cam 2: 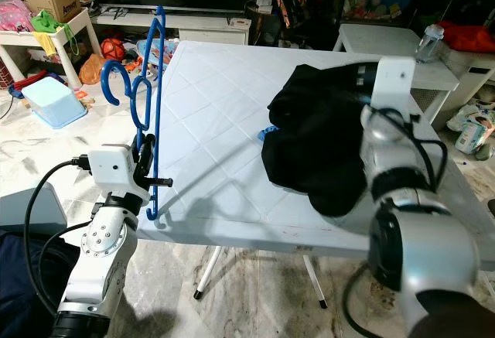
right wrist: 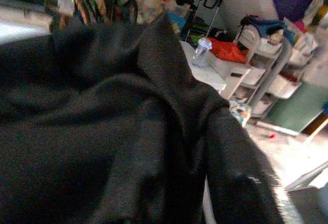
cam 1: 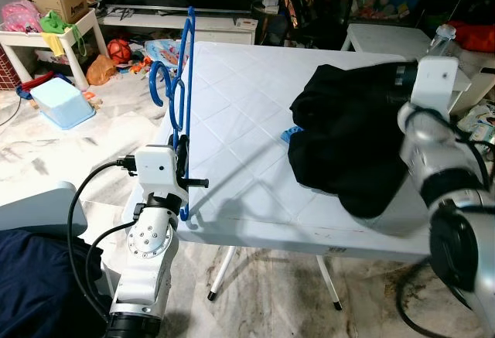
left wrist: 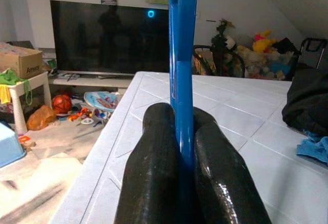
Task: Hang hanger
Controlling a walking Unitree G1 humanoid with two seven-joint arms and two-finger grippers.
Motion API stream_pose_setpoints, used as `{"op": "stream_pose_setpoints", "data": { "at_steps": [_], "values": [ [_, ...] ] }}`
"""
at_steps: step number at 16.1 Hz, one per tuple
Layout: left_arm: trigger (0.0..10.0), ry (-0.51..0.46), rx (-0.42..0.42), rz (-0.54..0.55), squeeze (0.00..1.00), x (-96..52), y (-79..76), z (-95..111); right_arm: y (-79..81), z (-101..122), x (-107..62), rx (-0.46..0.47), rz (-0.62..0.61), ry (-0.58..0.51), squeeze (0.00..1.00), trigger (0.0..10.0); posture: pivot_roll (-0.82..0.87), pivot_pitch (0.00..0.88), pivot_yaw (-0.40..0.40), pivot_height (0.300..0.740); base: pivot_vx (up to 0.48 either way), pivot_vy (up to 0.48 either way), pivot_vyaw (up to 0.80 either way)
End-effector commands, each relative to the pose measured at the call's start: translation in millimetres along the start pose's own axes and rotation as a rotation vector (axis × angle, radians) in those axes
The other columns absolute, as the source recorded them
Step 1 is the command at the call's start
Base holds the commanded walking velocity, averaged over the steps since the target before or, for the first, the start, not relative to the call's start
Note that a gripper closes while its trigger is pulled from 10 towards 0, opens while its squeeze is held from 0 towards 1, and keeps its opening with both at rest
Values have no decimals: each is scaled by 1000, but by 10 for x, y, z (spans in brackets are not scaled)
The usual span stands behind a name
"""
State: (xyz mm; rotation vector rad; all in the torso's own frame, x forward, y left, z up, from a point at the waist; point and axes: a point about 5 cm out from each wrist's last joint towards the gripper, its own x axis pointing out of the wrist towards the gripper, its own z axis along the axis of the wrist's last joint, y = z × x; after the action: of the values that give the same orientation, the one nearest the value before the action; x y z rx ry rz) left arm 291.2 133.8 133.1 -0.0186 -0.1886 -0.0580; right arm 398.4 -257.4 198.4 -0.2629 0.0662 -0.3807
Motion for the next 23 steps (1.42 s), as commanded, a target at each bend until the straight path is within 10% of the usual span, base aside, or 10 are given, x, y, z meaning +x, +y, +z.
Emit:
{"op": "stream_pose_setpoints", "data": {
  "at_steps": [1, 4, 12, 23],
  "values": [
    [10000, 158, 13, 10, 0, -138, 36, -310, -60, -24, 5, -49, 37, -4, 1000, 10000, -44, 0, -79, 740, 0, 0, 0],
    [10000, 170, 18, 15, 0, -168, 61, -330, -97, -51, -18, -150, 97, -68, 1000, 10000, -55, 0, -72, 740, 0, 0, 0],
    [10000, 150, 30, -28, 0, -118, -43, -272, -71, -354, -302, 215, 112, -193, 1000, 10000, -77, 0, -44, 740, 0, 0, 0],
    [10000, 170, 40, -29, 0, -134, -45, -293, 72, -512, -564, 254, 201, -191, 1000, 10000, -79, 0, -34, 740, 0, 0, 0]
  ]
}}
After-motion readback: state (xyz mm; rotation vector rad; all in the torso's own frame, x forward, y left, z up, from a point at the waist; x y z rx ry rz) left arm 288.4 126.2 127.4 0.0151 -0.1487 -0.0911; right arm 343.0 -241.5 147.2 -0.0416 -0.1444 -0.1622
